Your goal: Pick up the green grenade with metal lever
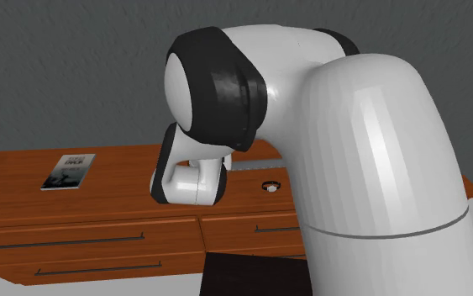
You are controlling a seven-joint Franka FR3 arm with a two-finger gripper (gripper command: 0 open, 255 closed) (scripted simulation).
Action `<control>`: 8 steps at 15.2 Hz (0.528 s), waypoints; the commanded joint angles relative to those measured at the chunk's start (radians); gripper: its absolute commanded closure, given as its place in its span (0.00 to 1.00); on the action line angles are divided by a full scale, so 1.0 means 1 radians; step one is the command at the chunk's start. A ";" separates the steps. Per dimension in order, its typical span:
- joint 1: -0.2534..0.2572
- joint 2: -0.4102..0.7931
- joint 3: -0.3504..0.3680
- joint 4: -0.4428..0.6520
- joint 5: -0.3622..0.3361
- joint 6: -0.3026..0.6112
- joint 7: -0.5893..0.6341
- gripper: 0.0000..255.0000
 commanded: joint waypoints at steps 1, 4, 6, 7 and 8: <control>0.000 0.002 0.000 0.001 0.000 0.000 0.000 1.00; 0.008 -0.029 -0.006 -0.014 0.011 -0.016 -0.002 1.00; 0.016 -0.059 -0.013 -0.027 0.021 -0.033 -0.004 1.00; 0.021 -0.075 -0.017 -0.034 0.026 -0.042 -0.005 1.00; 0.026 -0.090 -0.021 -0.040 0.032 -0.051 -0.006 1.00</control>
